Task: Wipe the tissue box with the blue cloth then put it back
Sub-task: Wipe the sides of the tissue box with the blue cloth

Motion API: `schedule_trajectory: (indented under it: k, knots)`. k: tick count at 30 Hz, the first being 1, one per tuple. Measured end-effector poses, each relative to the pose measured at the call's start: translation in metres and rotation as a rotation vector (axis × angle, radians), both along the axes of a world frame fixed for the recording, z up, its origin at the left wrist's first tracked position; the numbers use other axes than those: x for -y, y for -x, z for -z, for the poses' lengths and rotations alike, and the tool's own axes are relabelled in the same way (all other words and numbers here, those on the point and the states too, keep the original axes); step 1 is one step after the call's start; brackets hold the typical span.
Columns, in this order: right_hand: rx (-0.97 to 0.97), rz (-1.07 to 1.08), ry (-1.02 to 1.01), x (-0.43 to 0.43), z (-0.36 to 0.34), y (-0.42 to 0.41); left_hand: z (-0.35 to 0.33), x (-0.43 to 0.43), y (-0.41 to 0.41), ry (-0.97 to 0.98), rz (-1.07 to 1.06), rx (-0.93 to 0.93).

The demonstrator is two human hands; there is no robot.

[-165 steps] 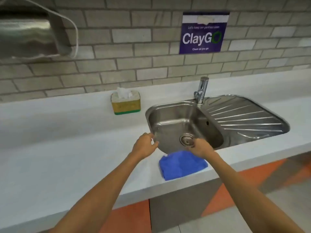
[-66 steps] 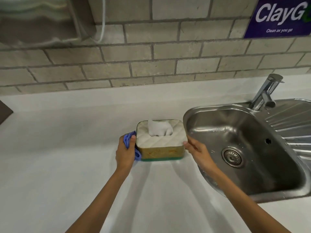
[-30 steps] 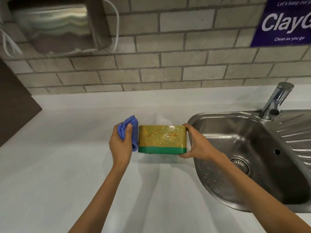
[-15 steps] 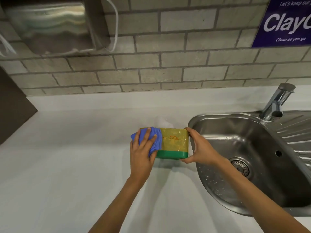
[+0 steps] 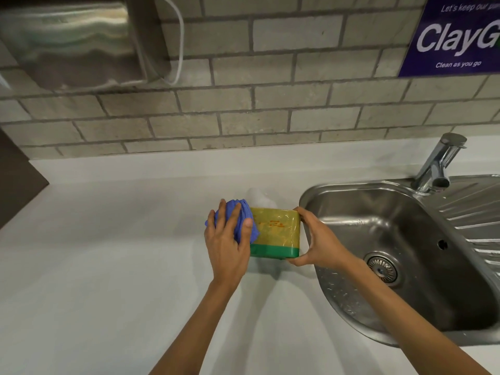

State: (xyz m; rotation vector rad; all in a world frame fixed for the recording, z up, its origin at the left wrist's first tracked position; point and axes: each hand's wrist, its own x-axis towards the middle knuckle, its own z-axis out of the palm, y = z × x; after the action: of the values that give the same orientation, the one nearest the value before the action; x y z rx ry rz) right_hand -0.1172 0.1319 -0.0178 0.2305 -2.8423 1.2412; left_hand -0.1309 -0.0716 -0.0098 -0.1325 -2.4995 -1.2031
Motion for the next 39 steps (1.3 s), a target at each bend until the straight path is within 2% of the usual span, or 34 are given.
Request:
schedule_trajectory:
  k: [2,5,10,12,15,20,23,28,29,31,34,36,39]
  knots:
    - [0.001,0.008,-0.002,0.001,0.0,-0.001,0.0,-0.004,0.004,0.078,-0.039,0.019]
    - [0.003,0.024,0.0,0.002,0.0,-0.001,0.002,-0.007,0.004,0.319,-0.041,0.006]
    - [-0.006,0.019,-0.016,0.002,-0.001,-0.001,0.019,0.021,-0.013,0.524,0.144,-0.235]
    - [-0.011,0.019,-0.019,0.003,-0.001,-0.002,0.021,0.03,-0.011,0.515,0.15,-0.243]
    - [-0.014,0.023,-0.017,0.005,0.0,-0.002,0.007,0.018,0.001,0.414,0.061,-0.15]
    - [-0.038,0.03,-0.024,0.005,-0.001,-0.001,0.002,-0.014,-0.005,0.645,0.154,-0.283]
    - [-0.041,0.024,-0.019,0.005,-0.001,-0.001,0.02,0.009,-0.018,0.673,0.177,-0.339]
    - [-0.055,0.024,-0.013,0.009,0.0,-0.001,0.001,-0.002,0.004,0.494,0.053,-0.122]
    - [-0.061,0.026,-0.013,0.01,-0.001,0.0,-0.002,-0.016,0.004,0.509,0.084,-0.106]
    - [-0.066,0.027,-0.001,0.01,-0.001,0.0,-0.002,-0.033,-0.002,0.636,0.15,-0.195]
    - [-0.067,0.022,0.009,0.008,0.001,0.001,0.007,-0.018,-0.016,0.768,0.228,-0.276]
    - [-0.068,0.021,0.003,0.009,0.002,0.0,0.01,-0.003,-0.018,0.738,0.191,-0.262]
    - [-0.068,0.026,0.004,0.01,0.002,0.001,-0.001,-0.016,-0.004,0.571,0.094,-0.127]
